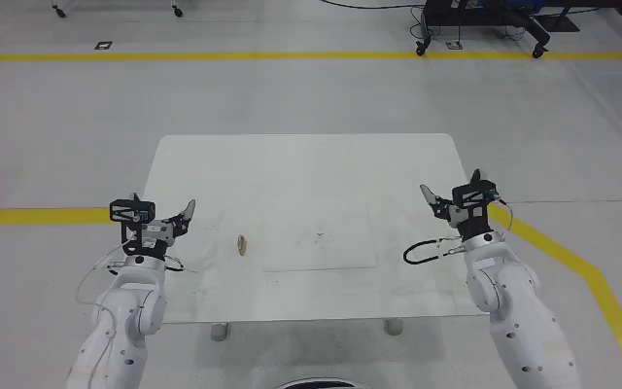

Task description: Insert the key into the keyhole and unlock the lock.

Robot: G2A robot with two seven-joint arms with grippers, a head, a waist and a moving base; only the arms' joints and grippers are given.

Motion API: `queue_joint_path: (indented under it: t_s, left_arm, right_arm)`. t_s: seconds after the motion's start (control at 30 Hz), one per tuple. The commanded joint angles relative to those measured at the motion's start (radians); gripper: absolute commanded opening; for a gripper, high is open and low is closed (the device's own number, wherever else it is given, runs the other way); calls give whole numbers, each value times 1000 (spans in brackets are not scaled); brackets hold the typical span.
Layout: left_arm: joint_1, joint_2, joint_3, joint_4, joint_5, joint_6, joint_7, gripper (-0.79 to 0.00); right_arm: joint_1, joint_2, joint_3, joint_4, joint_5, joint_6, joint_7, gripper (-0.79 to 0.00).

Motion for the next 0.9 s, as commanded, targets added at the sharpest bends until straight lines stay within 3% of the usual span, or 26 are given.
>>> queue_joint_path:
  t_s: [0.0,0.4,0.5,0.67,0.87]
  left_arm:
    - [0,0,0,0,0,0,0,0]
    - [0,0,0,0,0,0,0,0]
    - [0,0,0,0,0,0,0,0]
    - [0,0,0,0,0,0,0,0]
    - [0,0,0,0,0,0,0,0]
  right_arm:
    - [43,-1,-40,16,-27,-52,2,0]
    - [362,-25,-323,218,-33,-410,137,0]
    - [414,-33,-372,277,1,-484,155,0]
    - [491,-41,-446,395,75,-695,145,0]
    - [565,-52,-523,511,74,-808,194,0]
